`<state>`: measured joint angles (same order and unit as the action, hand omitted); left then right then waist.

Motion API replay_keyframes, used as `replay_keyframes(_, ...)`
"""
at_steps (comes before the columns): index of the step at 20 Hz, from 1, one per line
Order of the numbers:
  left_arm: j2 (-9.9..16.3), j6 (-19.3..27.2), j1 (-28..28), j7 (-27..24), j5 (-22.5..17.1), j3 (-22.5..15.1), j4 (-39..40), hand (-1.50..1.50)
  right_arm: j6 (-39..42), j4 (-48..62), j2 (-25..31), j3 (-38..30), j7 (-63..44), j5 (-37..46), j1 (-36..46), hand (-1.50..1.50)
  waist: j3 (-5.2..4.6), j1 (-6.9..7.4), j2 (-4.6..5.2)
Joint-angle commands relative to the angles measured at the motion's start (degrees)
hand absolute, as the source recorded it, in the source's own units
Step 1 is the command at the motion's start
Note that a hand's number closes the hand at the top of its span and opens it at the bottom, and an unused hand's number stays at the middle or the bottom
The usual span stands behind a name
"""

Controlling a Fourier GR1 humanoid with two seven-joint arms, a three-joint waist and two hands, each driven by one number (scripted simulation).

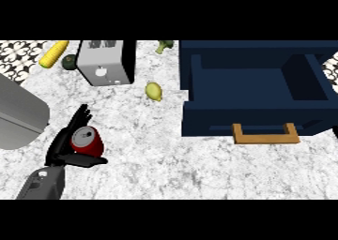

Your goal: Pick up the can, place it into the drawer and close the drawer

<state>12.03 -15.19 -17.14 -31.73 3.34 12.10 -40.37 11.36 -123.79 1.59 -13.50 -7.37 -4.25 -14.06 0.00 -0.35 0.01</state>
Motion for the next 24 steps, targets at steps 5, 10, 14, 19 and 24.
replay_keyframes(5,-1.4,-2.7,3.0,-0.5,-1.7,-1.8,-4.7,1.5,3.1,0.2,0.2,-2.7,3.0,-3.1,-2.8,-1.5,0.01,0.08,-0.08)
replay_keyframes(10,-1.9,-4.8,1.2,8.1,-5.4,-1.8,-11.2,1.5,0.1,0.1,-1.5,0.2,0.5,0.4,-0.1,-1.5,0.02,0.41,-0.11)
replay_keyframes(14,-4.9,-3.8,3.1,10.4,-6.0,-4.0,-17.1,1.5,2.7,-0.3,-0.2,-3.8,1.6,-3.7,-2.3,-1.5,0.03,0.34,-0.14)
replay_keyframes(19,-5.3,2.4,3.7,10.2,-7.5,-0.2,-18.1,1.5,2.9,-5.8,0.0,-2.5,-1.0,-5.0,-4.7,-1.5,0.01,0.18,-0.14)
replay_keyframes(24,-6.2,10.6,-0.1,15.5,-9.3,3.0,-22.2,1.5,-0.1,-1.5,-0.2,-2.6,-1.5,-2.6,0.3,-1.5,0.02,0.47,-0.07)
